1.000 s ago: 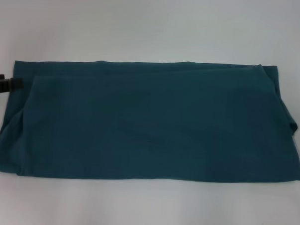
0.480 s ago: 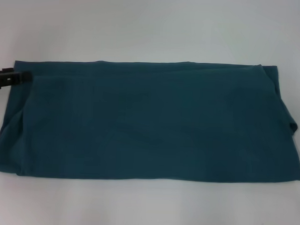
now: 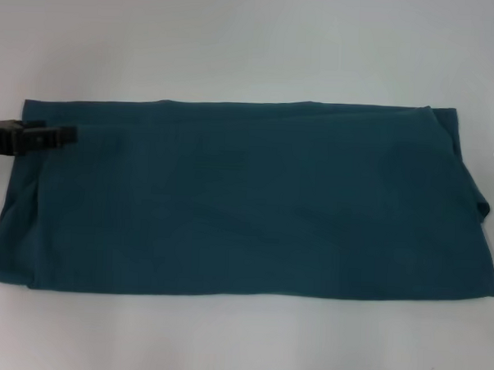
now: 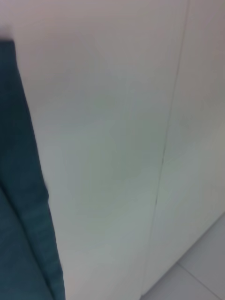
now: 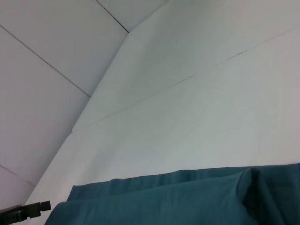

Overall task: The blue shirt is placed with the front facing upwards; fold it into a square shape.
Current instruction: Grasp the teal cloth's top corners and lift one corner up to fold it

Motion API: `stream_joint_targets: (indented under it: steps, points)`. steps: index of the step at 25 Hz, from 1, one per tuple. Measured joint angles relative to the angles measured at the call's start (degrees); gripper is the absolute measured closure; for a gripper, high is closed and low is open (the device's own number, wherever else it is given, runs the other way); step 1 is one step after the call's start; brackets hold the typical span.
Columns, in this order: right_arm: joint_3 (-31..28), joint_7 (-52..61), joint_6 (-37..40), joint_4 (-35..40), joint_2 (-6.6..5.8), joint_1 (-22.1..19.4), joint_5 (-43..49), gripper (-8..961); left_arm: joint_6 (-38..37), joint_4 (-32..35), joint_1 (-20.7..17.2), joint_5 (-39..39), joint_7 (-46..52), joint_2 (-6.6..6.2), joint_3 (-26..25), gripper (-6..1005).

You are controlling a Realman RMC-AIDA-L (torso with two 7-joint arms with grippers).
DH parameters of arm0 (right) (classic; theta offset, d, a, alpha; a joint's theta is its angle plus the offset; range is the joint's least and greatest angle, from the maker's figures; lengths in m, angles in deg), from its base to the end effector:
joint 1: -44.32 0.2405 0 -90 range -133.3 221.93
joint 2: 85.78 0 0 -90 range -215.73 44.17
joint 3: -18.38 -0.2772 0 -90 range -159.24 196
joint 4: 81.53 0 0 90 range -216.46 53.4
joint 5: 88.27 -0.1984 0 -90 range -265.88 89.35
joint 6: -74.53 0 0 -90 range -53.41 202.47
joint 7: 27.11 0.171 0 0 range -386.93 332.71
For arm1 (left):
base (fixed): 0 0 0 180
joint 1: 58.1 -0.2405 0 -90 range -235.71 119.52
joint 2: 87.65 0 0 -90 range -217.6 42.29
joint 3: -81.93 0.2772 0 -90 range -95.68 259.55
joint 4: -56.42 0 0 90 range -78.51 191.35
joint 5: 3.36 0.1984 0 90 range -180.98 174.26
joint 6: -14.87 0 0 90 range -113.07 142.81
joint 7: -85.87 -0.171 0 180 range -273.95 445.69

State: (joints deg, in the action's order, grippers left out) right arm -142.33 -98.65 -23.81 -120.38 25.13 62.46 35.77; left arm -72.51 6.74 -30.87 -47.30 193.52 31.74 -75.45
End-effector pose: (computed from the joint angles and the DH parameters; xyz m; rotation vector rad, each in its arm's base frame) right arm 0.3696 0.2725 0.0598 -2.2119 1.5413 0.7689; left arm -0.3384 0.3308 0.0157 -2.3281 -1.3303 -0.4330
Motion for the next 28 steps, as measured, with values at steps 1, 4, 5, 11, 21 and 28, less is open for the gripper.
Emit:
stream_joint_targets:
  steps: [1, 4, 5, 11, 21, 28]
  points:
    - [0.0, 0.0, 0.0, 0.0, 0.01, 0.0, 0.0, 156, -0.8, -0.1, -0.1, -0.3, 0.0, -0.07, 0.0, 275]
    - [0.0, 0.0, 0.0, 0.0, 0.12, 0.1, 0.0, 157, -3.4, -0.2, -0.1, -0.6, -0.2, -0.33, 0.1, 274]
    - [0.1, 0.0, 0.0, 0.0, 0.15, 0.1, 0.0, 158, -4.2, -0.2, -0.1, -0.6, -0.3, -0.36, 0.1, 274]
    - [0.1, 0.0, 0.0, 0.0, 0.28, 0.2, 0.1, 158, -6.7, 0.3, -0.1, -0.4, -1.1, -0.4, 1.3, 275]
    - [0.5, 0.5, 0.1, 0.1, 0.24, 1.5, 0.1, 160, -5.1, 0.5, 0.0, -0.3, -1.1, 0.39, 4.2, 275]
    - [0.9, 4.9, 5.4, 0.1, 0.28, 2.7, 1.9, 161, -5.1, 1.0, 0.2, -0.6, -1.1, 0.46, 4.2, 274]
